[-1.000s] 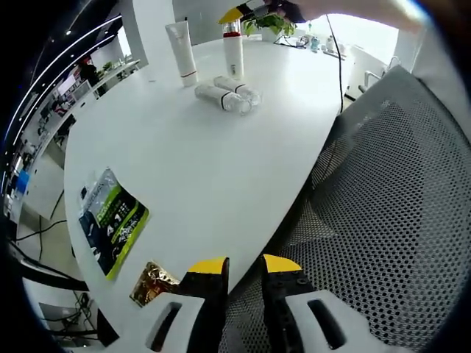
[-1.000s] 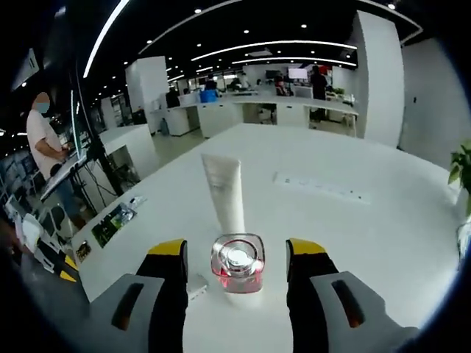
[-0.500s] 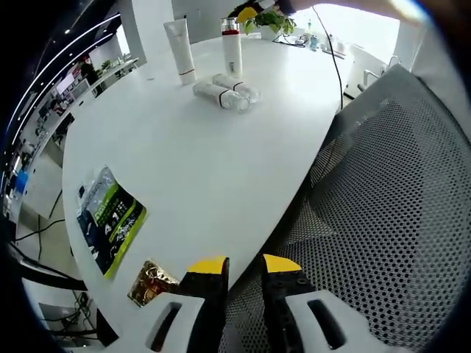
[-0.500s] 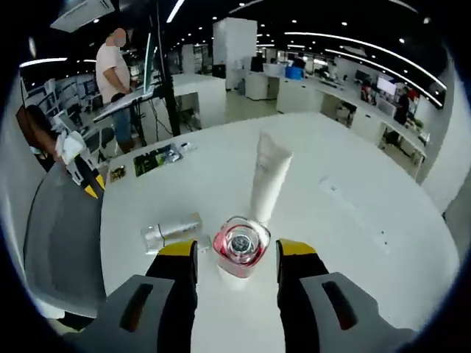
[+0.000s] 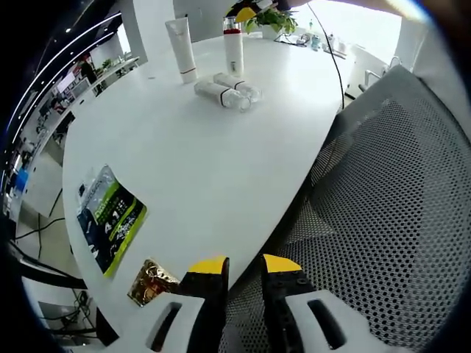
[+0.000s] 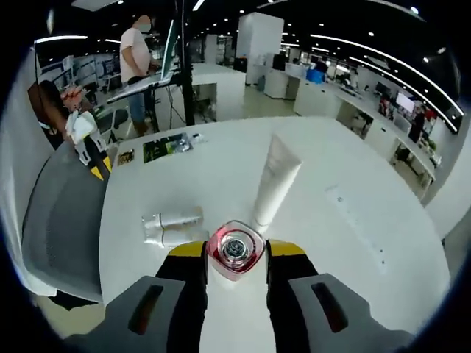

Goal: Arrange the skincare products in the storage area until every visible bottle or jar stands upright without overlapping.

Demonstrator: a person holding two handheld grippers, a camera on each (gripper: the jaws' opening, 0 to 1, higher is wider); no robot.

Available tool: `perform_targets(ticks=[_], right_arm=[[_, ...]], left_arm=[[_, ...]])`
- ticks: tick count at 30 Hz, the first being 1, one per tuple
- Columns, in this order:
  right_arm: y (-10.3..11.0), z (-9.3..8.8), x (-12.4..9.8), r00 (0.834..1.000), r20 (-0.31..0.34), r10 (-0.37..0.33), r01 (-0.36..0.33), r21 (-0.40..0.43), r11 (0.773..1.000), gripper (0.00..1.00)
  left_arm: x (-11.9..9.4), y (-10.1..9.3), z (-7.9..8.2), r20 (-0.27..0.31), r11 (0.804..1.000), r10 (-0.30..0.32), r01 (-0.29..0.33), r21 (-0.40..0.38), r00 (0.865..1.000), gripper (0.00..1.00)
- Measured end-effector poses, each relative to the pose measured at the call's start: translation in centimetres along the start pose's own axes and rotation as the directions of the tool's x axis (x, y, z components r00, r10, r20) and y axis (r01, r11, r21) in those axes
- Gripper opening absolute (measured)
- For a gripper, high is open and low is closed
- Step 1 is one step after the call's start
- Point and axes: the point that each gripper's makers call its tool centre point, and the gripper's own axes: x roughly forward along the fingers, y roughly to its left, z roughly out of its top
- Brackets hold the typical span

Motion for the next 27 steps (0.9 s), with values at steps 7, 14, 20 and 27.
perform_targets(ticks=[7, 14, 20, 27], right_arm=[[-0.27, 0.15, 0.04, 0.994, 0.058, -0.092, 0.085, 0.104, 0.991, 0.28], [-0.43, 0.22, 0.09, 0.98, 0.069, -0.186, 0.172, 0.177, 0.969, 0.28], [-0.61, 0.2, 0.06, 0.971, 0.054, -0.232, 0.217, 0.207, 0.954, 0.28], [-0.93, 0.25, 0.2, 0.957, 0.034, -0.289, 0.273, 0.235, 0.933, 0.28]], left_arm=[[0.05, 0.0, -0.04, -0.002, 1.0, 0.001, -0.001, 0.0, 1.0, 0.18], [0.11, -0.07, -0.22, -0.013, 1.0, -0.002, 0.002, 0.001, 1.0, 0.18], [0.09, -0.03, -0.27, -0.017, 1.0, 0.001, -0.001, 0.002, 1.0, 0.18], [0.02, 0.1, -0.17, -0.011, 1.0, 0.01, -0.01, 0.003, 1.0, 0.18]])
